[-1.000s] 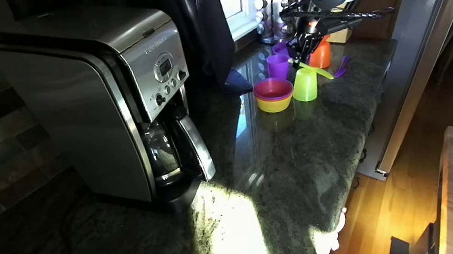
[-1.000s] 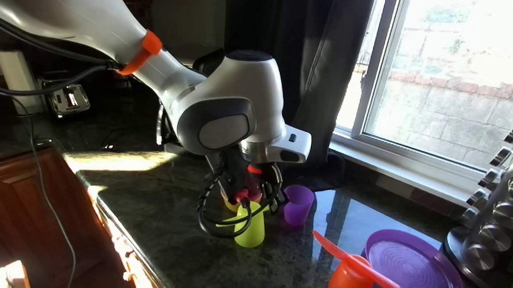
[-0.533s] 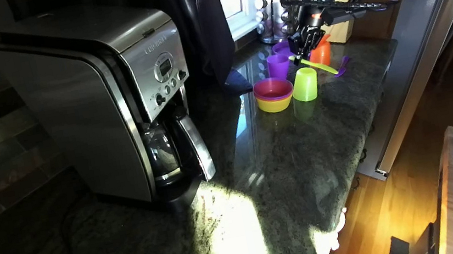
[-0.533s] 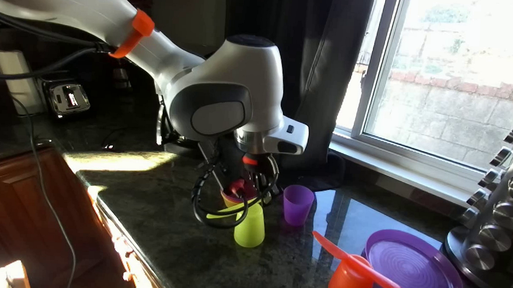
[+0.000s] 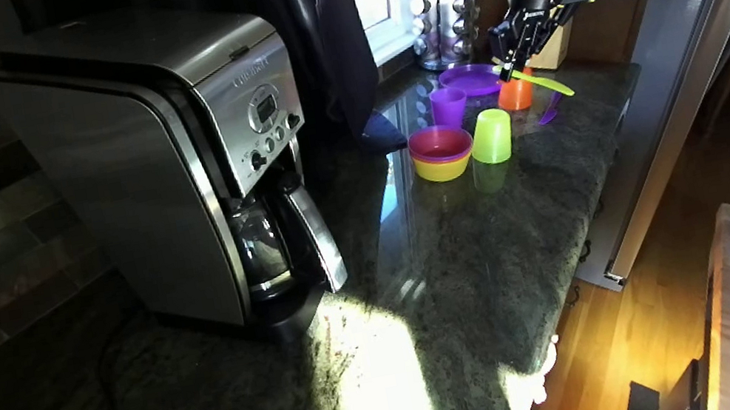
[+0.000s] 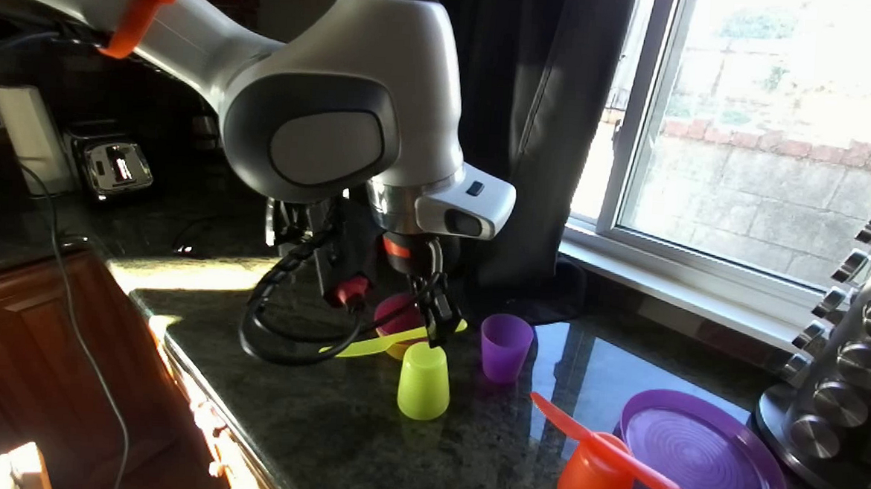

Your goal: Remove the yellow knife from the top of the yellow cup then place the cup upside down.

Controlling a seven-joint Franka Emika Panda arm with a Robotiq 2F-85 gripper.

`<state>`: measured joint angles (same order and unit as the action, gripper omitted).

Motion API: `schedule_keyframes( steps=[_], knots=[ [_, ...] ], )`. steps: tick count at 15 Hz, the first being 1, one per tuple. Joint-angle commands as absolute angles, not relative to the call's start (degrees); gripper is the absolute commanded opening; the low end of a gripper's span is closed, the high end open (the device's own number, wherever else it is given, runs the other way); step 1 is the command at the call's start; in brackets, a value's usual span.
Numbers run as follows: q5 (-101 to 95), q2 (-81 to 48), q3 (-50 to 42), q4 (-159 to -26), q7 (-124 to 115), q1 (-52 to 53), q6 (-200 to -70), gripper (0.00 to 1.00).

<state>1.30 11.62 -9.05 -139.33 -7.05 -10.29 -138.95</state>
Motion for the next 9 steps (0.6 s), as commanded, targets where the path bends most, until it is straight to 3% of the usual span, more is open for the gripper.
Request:
schedule_keyframes(
  steps=[1,9],
  knots=[
    [-0.69,17.22,-9.00,-145.53,-10.33,-11.93,-139.83,0.06],
    [9.00,15.32,-15.84,-151.29,4.12,-10.92,-153.32,0.06]
  ],
)
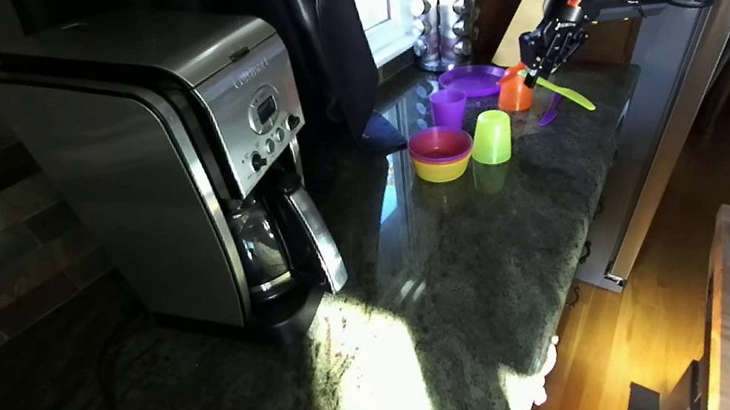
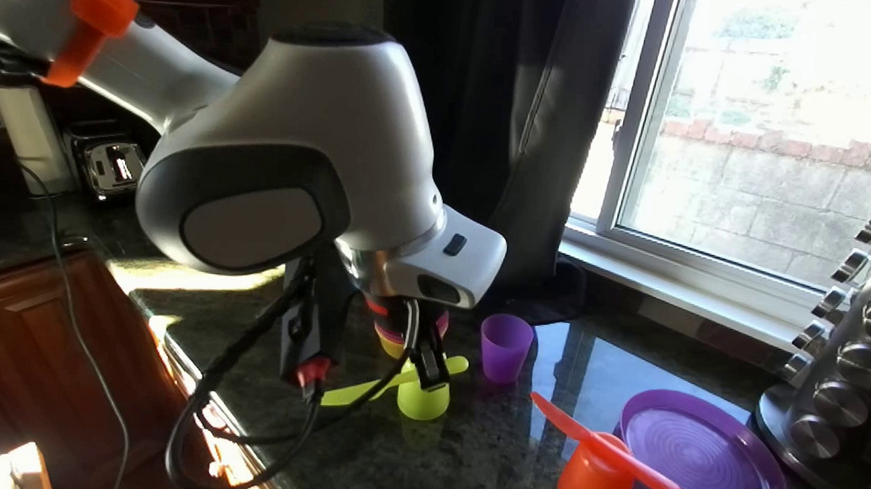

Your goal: Remove the yellow knife from the top of the yellow cup then place the cup upside down.

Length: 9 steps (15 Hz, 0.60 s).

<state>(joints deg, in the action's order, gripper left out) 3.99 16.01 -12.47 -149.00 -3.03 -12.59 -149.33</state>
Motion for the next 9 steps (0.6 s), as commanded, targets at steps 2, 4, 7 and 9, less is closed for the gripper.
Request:
schedule_keyframes(
  steps=[2,4,7,9],
  knots=[
    [11.69,14.23,-17.62,-151.45,9.38,-10.16,-153.79,0.06],
    [13.05,12.13,-18.47,-150.63,12.51,-9.91,-153.15,0.06],
    [12.31,7.56,-17.80,-149.80,12.34,-10.55,-154.72,0.06],
    [12.65,4.75,-17.45,-149.24,12.31,-10.60,-156.65,0.09]
  ],
)
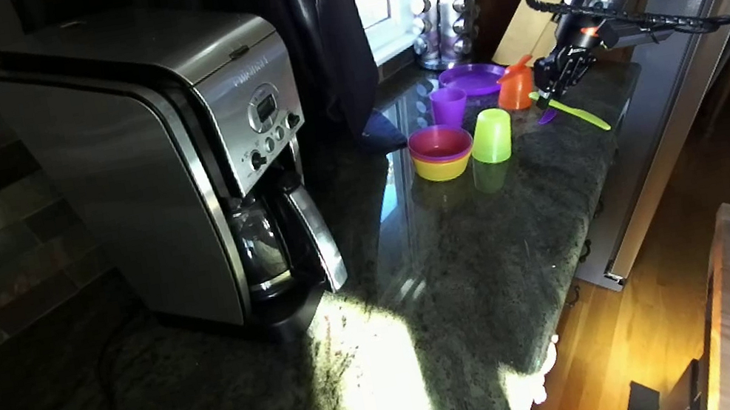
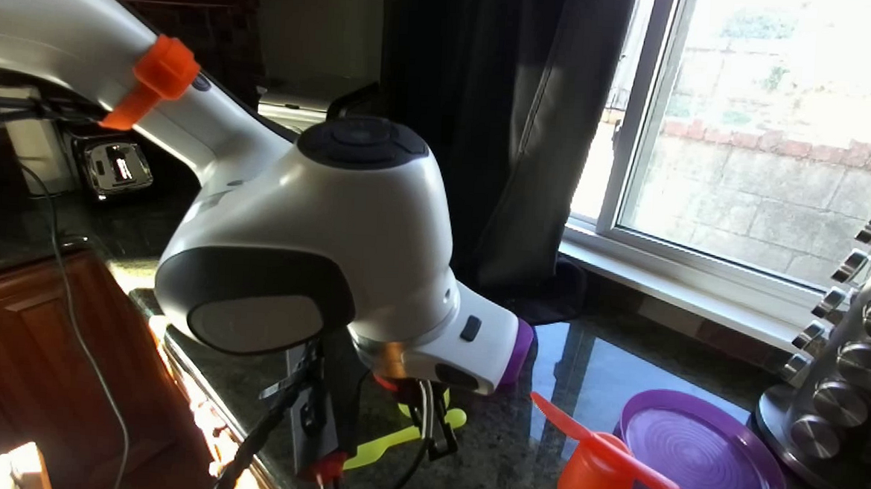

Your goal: Remove the yellow knife from the top of the yellow cup then place the cup upside down.

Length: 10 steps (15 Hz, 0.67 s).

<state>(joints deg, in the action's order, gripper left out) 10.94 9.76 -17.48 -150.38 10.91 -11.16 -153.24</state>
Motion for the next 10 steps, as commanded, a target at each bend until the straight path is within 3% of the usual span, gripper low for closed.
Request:
schedule_keyframes(
  steps=[1,2,3,8,9,10],
  knots=[
    [12.46,3.33,-17.17,-148.84,12.03,-10.78,-157.45,0.20],
    [12.48,1.97,-16.93,-148.40,11.97,-10.94,-158.26,0.08],
    [12.27,0.66,-16.64,-147.96,11.72,-11.19,-159.12,0.06],
    [12.91,-4.32,-16.38,-145.42,11.97,-10.89,-161.04,0.06],
    [12.59,-5.11,-16.29,-144.89,11.72,-10.97,-161.09,0.30],
    [12.56,-5.74,-16.17,-144.43,11.70,-11.02,-161.16,0.47]
  ],
)
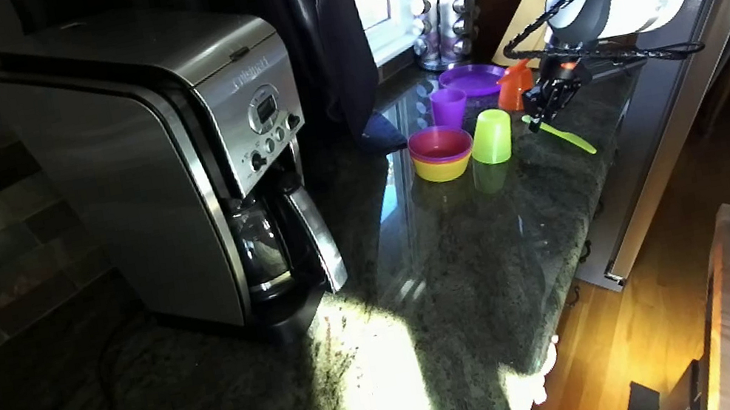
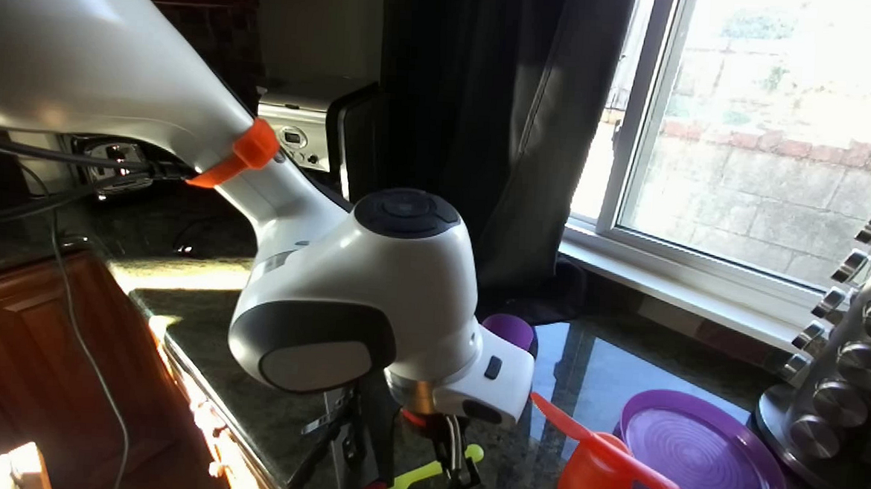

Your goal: Remove the yellow knife from the top of the yellow cup then place the cup upside down.

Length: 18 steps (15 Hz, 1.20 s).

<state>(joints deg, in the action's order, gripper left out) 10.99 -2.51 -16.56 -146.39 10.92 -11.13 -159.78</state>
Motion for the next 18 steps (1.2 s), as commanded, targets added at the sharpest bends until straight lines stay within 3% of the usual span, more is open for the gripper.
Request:
schedule_keyframes(
  steps=[1,7,18],
  knots=[
    [12.39,-6.36,-16.07,-143.94,11.52,-11.05,-161.16,0.55],
    [9.75,-5.06,-13.81,-143.73,9.40,-12.63,-160.52,0.99],
    [5.37,-2.87,-14.05,-142.56,-11.72,-11.52,-156.58,1.00]
  ],
)
